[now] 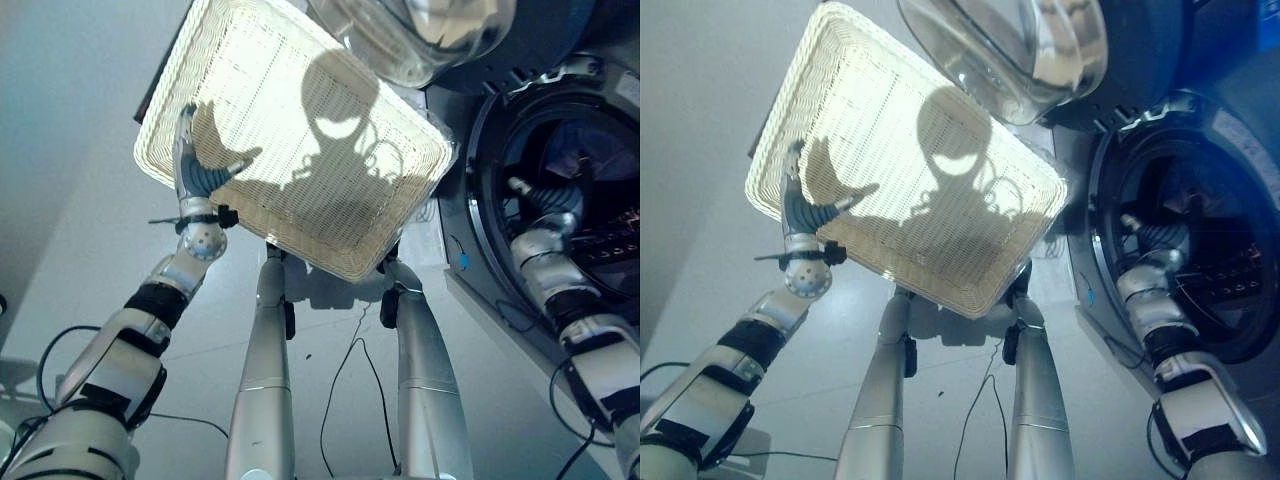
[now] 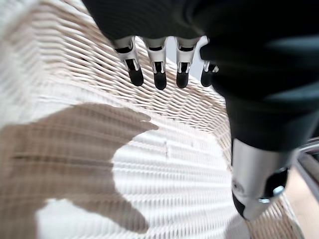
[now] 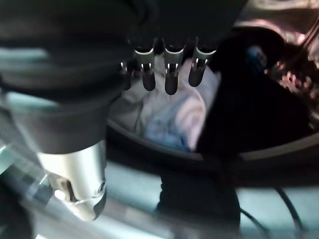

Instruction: Put the clothes into the washing machine.

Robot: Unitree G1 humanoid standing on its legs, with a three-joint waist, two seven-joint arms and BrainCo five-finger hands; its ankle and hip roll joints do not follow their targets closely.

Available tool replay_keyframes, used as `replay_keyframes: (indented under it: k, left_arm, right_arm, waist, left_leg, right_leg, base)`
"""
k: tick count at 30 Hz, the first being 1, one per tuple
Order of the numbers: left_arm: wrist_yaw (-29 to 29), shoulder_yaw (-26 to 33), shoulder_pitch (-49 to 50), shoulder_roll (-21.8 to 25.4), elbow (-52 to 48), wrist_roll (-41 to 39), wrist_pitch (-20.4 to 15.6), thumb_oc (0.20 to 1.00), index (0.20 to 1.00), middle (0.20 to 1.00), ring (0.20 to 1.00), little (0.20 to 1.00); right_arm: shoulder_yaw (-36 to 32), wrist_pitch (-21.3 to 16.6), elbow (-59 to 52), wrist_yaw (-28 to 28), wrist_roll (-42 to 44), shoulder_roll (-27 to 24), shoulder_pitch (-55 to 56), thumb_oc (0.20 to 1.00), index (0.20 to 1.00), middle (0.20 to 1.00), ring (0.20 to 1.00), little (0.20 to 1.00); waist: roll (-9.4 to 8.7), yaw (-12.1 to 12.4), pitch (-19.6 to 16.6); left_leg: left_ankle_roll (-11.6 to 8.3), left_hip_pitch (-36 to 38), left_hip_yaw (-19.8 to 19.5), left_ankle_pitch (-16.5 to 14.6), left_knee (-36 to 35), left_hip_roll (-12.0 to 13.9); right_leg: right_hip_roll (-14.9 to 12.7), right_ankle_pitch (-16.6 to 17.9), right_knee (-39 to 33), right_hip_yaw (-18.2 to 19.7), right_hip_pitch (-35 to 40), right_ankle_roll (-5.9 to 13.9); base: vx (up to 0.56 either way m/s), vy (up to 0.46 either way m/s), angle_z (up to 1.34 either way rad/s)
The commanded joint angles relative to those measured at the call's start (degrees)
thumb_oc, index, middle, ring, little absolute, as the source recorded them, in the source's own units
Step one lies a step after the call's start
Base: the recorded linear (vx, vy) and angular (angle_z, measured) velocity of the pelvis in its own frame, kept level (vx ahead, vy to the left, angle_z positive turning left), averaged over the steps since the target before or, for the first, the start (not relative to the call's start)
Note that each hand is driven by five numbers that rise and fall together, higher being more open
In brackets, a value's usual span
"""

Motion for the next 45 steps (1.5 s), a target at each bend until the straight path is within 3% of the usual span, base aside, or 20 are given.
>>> replay_keyframes:
  k: [1,6,13,15,19,21,22,25,28,30,33,36,37,38,45]
  left_arm:
    - [-3.4,3.9,0.5,-2.7,2.7,-2.8,-1.6,1.000,1.000,1.000,1.000,1.000]
    - [-8.9,5.3,4.1,-4.8,7.7,-4.1,-1.8,1.000,1.000,1.000,1.000,1.000]
    - [-15.3,7.2,11.6,-7.5,10.5,-4.4,-0.6,1.000,1.000,1.000,1.000,1.000]
    - [-20.7,9.3,20.7,-9.5,13.0,-7.7,-2.2,1.000,1.000,1.000,1.000,1.000]
    - [-26.1,11.2,29.3,-11.9,14.3,-8.4,-3.7,1.000,1.000,1.000,1.000,1.000]
    - [-27.7,11.8,30.8,-12.3,15.2,-8.5,-3.2,1.000,1.000,1.000,1.000,1.000]
    - [-29.5,12.3,33.1,-12.8,17.6,-6.8,-2.4,1.000,1.000,1.000,1.000,1.000]
    - [-31.1,12.1,35.6,-13.5,20.8,-4.5,-0.7,1.000,1.000,1.000,1.000,1.000]
    - [-34.5,11.7,38.4,-14.8,25.4,-2.0,2.7,1.000,1.000,1.000,1.000,1.000]
    - [-37.6,13.1,40.6,-16.0,28.4,-1.2,6.5,1.000,1.000,1.000,1.000,1.000]
    - [-40.4,13.9,41.5,-16.9,30.4,-0.5,8.0,1.000,1.000,1.000,1.000,1.000]
    - [-40.4,13.9,41.5,-16.9,30.4,-0.5,8.0,1.000,1.000,1.000,1.000,1.000]
    - [-44.3,14.7,42.8,-17.7,32.2,-0.6,12.4,1.000,1.000,1.000,1.000,1.000]
    - [-44.8,14.9,42.9,-17.8,32.5,-0.2,12.9,1.000,1.000,1.000,1.000,1.000]
    - [-47.5,15.2,43.4,-17.6,33.1,-0.2,15.2,1.000,1.000,1.000,1.000,1.000]
  right_arm:
    - [1.6,-0.7,0.3,3.1,-2.3,-1.9,3.1,1.000,1.000,1.000,1.000,1.000]
    - [2.8,-2.0,4.3,9.0,-3.7,2.4,6.6,1.000,1.000,1.000,1.000,1.000]
    - [3.8,-3.2,4.3,12.2,-8.9,6.6,12.6,1.000,1.000,1.000,1.000,1.000]
    - [3.8,-5.9,3.4,18.6,-13.1,8.1,20.2,1.000,1.000,1.000,1.000,1.000]
    - [4.2,-9.9,4.3,25.8,-14.4,9.4,28.7,1.000,1.000,1.000,1.000,1.000]
    - [3.6,-10.4,5.6,29.1,-12.9,10.1,30.2,1.000,1.000,1.000,1.000,1.000]
    - [2.5,-10.4,8.6,34.4,-10.1,11.6,32.6,1.000,1.000,1.000,1.000,1.000]
    - [1.3,-9.7,12.7,38.5,-8.4,13.7,34.8,1.000,1.000,1.000,1.000,1.000]
    - [-1.6,-6.4,19.6,43.0,-4.0,16.2,36.4,1.000,1.000,1.000,1.000,1.000]
    - [-5.7,-0.7,24.2,45.9,-0.2,18.2,37.7,1.000,1.000,1.000,1.000,1.000]
    - [-7.8,2.3,28.0,47.5,0.1,18.9,37.9,1.000,1.000,1.000,1.000,1.000]
    - [-7.8,2.3,28.0,47.5,0.1,18.9,37.9,1.000,1.000,1.000,1.000,1.000]
    - [-10.2,7.5,32.2,49.4,1.0,19.6,38.3,1.000,1.000,1.000,1.000,1.000]
    - [-10.6,8.5,32.8,49.8,1.3,19.7,38.3,1.000,1.000,1.000,1.000,1.000]
    - [-11.7,10.8,34.4,52.6,0.1,20.0,38.5,1.000,1.000,1.000,1.000,1.000]
  waist:
    - [-0.46,-1.6,-1.1]
    - [-0.34,-1.1,-1.1]
    - [0.36,-0.1,-1.1]
    - [0.63,0.7,-1.6]
    - [0.83,1.1,-7.0]
    - [0.79,1.2,-8.6]
    - [0.65,1.3,-11.3]
    - [0.59,1.3,-14.6]
    - [1.02,1.8,-19.3]
    - [1.29,2.1,-22.4]
    - [1.25,2.4,-23.7]
    - [1.25,2.4,-23.7]
    - [1.15,2.8,-25.5]
    - [1.15,2.9,-25.7]
    - [1.30,2.7,-26.7]
  left_leg:
    - [3.72,2.9,3.6,-7.9,6.4,-5.1]
    - [3.69,12.8,4.7,-8.6,4.1,-3.9]
    - [3.29,24.5,4.9,-8.5,0.0,-3.1]
    - [2.85,34.4,5.5,-8.3,-4.1,-2.5]
    - [2.46,40.1,5.6,-8.3,-6.6,-2.3]
    - [2.43,41.6,5.7,-8.4,-7.2,-2.2]
    - [2.42,43.8,5.9,-8.3,-8.1,-2.0]
    - [2.38,46.2,6.2,-8.0,-9.4,-1.7]
    - [2.53,49.3,6.0,-8.2,-10.7,-1.5]
    - [2.79,51.2,5.8,-9.1,-10.7,-1.6]
    - [2.98,52.5,5.8,-9.9,-10.6,-1.7]
    - [2.98,52.5,5.8,-9.9,-10.6,-1.7]
    - [3.38,54.2,5.7,-10.9,-10.6,-1.8]
    - [3.44,54.5,5.7,-11.1,-10.5,-1.8]
    - [3.74,56.1,5.9,-11.9,-10.8,-1.7]
  right_leg:
    - [3.4,11.8,-15.6,-1.8,7.2,3.25]
    - [2.5,10.8,-17.0,-0.8,16.0,3.29]
    - [1.8,9.3,-18.8,-0.5,27.0,3.68]
    - [1.0,8.2,-21.4,-1.1,37.2,4.06]
    - [0.5,7.5,-24.8,-2.1,44.4,3.83]
    - [0.5,7.3,-25.5,-2.4,46.2,3.81]
    - [0.5,7.1,-26.2,-2.7,48.7,3.82]
    - [0.5,6.9,-27.2,-2.9,51.4,3.90]
    - [0.8,6.4,-28.3,-2.9,54.8,3.75]
    - [1.0,5.8,-29.2,-2.4,56.9,3.47]
    - [1.3,5.5,-29.7,-2.1,58.3,3.25]
    - [1.3,5.5,-29.7,-2.1,58.3,3.25]
    - [1.7,4.8,-29.9,-1.9,60.0,3.03]
    - [1.7,4.7,-29.8,-1.8,60.2,2.98]
    - [2.0,4.1,-29.9,-0.9,61.4,2.78]
  base:
    - [-0.03,0.048,-0.06]
    - [-0.02,0.042,-0.07]
    - [0.01,0.016,-0.06]
    - [0.06,0.001,-0.03]
    - [0.09,-0.022,0.06]
    - [0.11,-0.039,0.14]
    - [0.17,-0.048,0.12]
    - [0.18,-0.027,0.13]
    - [0.24,0.003,0.08]
    - [0.22,0.021,0.06]
    - [0.10,0.011,-0.01]
    - [0.05,-0.002,0.00]
    - [0.14,-0.011,0.02]
    - [0.16,-0.011,0.07]
    - [0.02,-0.002,0.04]
